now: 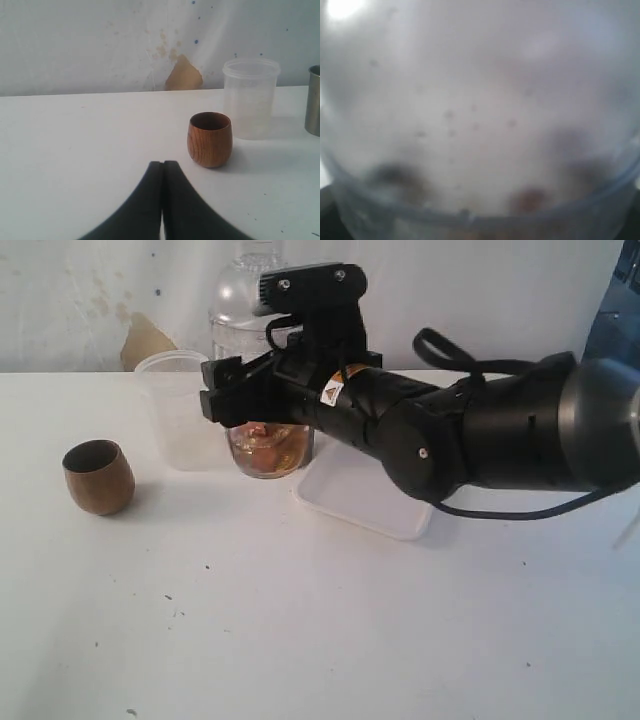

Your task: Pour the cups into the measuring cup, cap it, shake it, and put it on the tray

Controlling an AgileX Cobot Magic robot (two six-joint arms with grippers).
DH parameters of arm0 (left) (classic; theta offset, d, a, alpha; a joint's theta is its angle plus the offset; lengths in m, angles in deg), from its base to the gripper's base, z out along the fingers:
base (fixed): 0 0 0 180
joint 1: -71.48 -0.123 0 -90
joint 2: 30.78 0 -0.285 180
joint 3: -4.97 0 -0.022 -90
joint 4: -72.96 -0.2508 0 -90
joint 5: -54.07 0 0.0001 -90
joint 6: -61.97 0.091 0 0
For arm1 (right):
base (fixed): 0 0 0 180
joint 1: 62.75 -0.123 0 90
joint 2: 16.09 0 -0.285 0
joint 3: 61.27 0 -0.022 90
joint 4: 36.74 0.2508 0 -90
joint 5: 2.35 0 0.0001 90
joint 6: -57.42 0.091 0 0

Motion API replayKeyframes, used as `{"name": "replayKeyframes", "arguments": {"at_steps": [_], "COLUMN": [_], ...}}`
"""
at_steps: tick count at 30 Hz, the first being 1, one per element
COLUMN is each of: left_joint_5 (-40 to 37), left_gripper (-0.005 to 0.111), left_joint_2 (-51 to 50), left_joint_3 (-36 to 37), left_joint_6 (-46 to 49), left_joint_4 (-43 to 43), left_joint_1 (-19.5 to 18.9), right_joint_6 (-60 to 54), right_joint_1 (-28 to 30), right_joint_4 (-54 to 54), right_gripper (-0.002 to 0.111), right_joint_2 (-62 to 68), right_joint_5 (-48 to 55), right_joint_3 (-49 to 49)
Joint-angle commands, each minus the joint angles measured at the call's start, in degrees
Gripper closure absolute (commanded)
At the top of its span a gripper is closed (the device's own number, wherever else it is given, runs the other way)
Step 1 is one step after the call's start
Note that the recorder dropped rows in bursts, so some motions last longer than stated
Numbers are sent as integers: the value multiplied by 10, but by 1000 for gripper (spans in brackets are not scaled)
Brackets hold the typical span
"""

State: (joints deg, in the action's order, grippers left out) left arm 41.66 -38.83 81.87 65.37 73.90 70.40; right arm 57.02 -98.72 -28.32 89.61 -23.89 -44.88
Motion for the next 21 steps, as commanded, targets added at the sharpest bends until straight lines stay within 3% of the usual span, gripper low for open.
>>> {"name": "replayKeyframes", "arguments": {"at_steps": [1, 4, 8, 12, 21], "left_joint_5": [7, 7, 7, 7, 7], "left_gripper": [107, 107, 107, 107, 107], "left_joint_2": [3, 3, 3, 3, 3], "left_joint_3": [3, 3, 3, 3, 3], "left_joint_6": [0, 0, 0, 0, 0], "left_joint_4": [0, 0, 0, 0, 0], "left_joint_1": [1, 1, 1, 1, 1], "right_joint_6": [-50, -107, -84, -116, -161], "right_joint_1": [-19, 10, 1, 27, 76], "right_joint_4": [-41, 99, -13, 78, 72], "right_gripper": [108, 108, 108, 108, 108], "right_joint_2": [-29, -25, -55, -60, -81], "right_joint_5": [-48, -57, -34, -89, -85], "right_joint_3": [10, 9, 34, 62, 92]}}
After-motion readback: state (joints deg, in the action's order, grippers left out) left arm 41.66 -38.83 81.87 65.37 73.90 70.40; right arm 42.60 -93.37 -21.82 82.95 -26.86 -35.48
